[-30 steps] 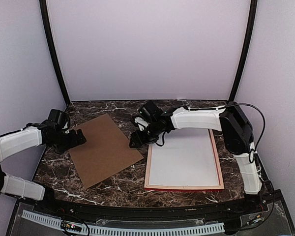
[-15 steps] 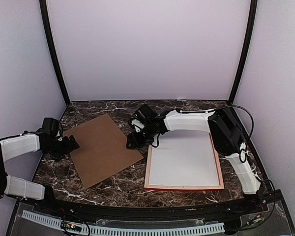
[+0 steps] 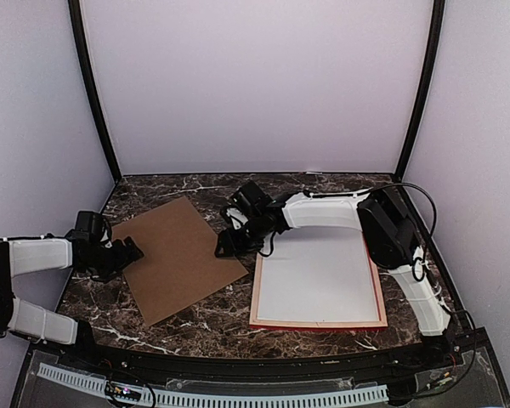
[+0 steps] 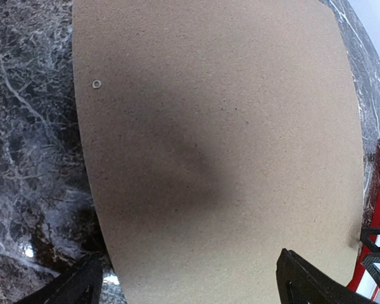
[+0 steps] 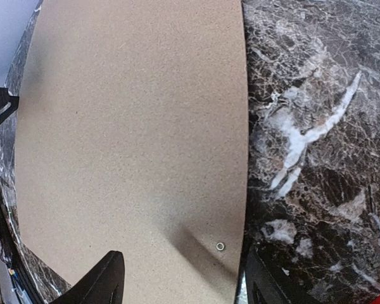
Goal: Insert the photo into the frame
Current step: Pick up the backboard from the center of the board, then pass from the left arm to the right
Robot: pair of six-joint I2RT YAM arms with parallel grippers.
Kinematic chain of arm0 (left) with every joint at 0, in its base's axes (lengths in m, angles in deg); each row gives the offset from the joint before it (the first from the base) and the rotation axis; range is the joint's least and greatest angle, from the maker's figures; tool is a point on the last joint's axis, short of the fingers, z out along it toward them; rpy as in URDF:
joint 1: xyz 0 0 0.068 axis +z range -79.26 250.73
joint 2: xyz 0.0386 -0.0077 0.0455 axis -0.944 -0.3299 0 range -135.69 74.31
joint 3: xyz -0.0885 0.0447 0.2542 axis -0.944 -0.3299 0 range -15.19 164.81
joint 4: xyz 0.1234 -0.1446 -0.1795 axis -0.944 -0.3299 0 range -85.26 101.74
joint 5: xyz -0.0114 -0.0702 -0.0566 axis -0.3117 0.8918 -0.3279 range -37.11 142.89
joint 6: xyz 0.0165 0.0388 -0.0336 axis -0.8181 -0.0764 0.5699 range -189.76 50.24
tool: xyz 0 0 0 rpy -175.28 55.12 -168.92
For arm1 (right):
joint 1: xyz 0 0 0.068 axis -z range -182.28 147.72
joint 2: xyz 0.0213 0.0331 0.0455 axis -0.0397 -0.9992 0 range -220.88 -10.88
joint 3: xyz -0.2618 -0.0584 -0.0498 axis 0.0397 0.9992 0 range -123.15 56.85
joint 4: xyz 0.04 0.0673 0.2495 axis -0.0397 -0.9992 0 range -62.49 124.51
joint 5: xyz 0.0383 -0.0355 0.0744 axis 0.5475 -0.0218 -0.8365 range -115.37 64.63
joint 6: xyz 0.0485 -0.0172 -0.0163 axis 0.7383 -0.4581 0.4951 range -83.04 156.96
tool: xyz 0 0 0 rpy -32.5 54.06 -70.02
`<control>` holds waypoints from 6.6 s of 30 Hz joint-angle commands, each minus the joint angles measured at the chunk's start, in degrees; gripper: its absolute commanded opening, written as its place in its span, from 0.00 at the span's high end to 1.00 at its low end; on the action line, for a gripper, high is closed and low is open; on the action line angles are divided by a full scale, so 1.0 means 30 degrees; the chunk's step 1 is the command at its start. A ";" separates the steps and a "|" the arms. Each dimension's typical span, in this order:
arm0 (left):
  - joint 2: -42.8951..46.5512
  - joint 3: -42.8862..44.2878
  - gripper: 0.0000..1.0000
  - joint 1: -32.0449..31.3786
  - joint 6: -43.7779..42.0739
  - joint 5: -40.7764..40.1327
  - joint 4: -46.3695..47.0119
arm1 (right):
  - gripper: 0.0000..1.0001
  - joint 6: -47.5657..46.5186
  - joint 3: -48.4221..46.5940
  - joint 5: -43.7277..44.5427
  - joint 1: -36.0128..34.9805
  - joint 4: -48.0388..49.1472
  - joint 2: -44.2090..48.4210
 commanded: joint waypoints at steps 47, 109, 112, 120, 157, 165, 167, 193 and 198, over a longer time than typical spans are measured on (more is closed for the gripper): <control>0.3574 0.3612 0.35 0.0098 -0.0175 0.7872 0.1039 | 0.38 0.1168 0.6094 -0.2683 -0.0948 0.4149 0.1263; 0.0807 1.4977 0.95 -0.0757 -0.5663 0.7841 -1.2436 | 0.32 -0.0368 0.8001 -0.1969 0.0731 0.1827 0.6840; 0.0857 1.4442 0.95 -0.1261 -0.5263 0.7805 -1.1917 | 0.32 0.0145 0.8246 -0.2526 0.0697 0.2712 0.6703; 0.0574 1.3682 0.93 -0.2927 -0.3934 0.8310 -0.9886 | 0.33 0.1119 0.6821 -0.2895 0.0288 0.3394 0.4458; -0.2944 1.5811 0.52 -1.1814 -0.0184 0.9109 -0.2949 | 0.28 0.1311 1.0436 -0.3287 0.4410 0.3303 1.2411; -0.4584 1.7615 0.42 -1.3343 -0.0420 0.9099 -0.2443 | 0.25 0.1395 0.8155 -0.3502 0.5151 0.1781 1.3400; -0.4859 1.7918 0.40 -1.3576 -0.0475 0.9065 -0.2338 | 0.24 0.1682 0.7527 -0.3879 0.5171 0.1642 1.3429; -0.7114 1.9715 0.37 -1.5047 -0.0920 0.9711 -0.1489 | 0.27 0.3094 0.5778 -0.4087 0.5290 0.0369 1.3902; -0.6635 1.9648 0.37 -1.5034 -0.1592 0.8584 -0.2335 | 0.40 0.2171 0.6240 -0.2482 0.5348 -0.0936 1.3892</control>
